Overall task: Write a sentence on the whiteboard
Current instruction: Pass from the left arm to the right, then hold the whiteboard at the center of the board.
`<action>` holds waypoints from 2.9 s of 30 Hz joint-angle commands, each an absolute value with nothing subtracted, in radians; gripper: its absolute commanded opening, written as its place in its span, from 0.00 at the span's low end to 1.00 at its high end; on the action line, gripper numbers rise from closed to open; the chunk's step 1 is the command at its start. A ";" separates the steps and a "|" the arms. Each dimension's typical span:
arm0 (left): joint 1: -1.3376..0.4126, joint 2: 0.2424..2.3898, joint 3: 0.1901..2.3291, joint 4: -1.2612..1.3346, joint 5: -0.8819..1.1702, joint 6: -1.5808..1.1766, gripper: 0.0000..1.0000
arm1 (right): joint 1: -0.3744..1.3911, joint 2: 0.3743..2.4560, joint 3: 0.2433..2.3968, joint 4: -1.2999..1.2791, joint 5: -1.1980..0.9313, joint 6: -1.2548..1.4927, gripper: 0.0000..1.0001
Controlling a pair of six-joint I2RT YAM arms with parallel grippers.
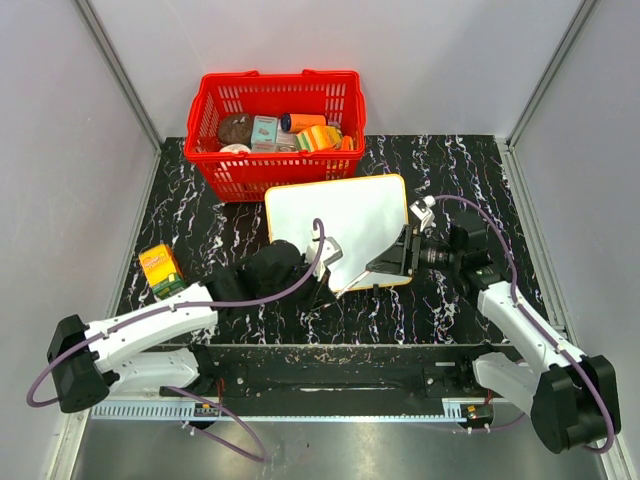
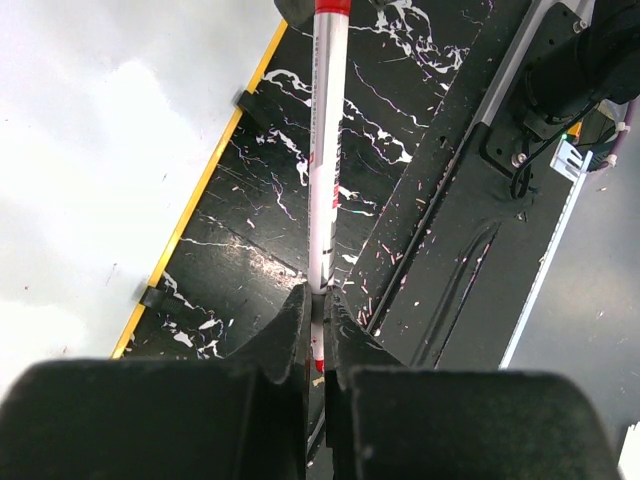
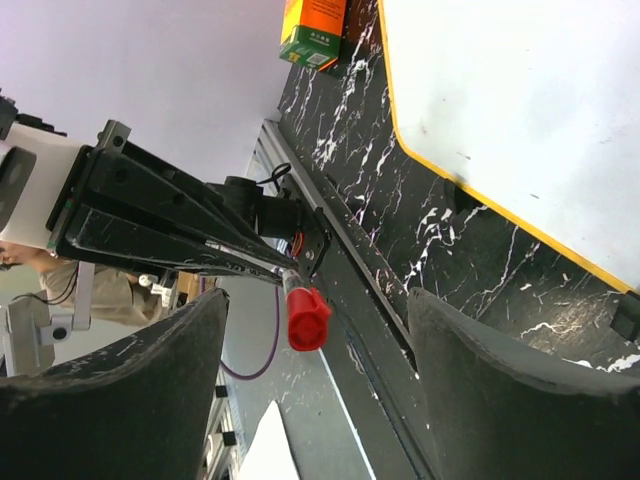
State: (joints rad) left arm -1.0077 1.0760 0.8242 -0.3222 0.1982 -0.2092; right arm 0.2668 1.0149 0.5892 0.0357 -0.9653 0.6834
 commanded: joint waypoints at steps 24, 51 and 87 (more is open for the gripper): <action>-1.008 1.128 0.894 -0.259 0.236 -0.190 0.00 | 0.354 1.063 0.565 0.190 -1.083 0.724 0.24; -1.012 1.261 0.930 -0.156 0.316 -0.227 0.00 | 0.368 1.023 0.574 0.153 -1.046 0.695 0.18; -0.850 1.008 0.744 -0.129 0.221 -0.299 0.84 | 0.382 0.936 0.630 -0.098 -0.660 0.583 0.00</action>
State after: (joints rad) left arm -0.9180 1.0843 0.7849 -0.1787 0.2356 -0.2638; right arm 0.3744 0.9901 0.5838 -0.0563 -0.7910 0.6186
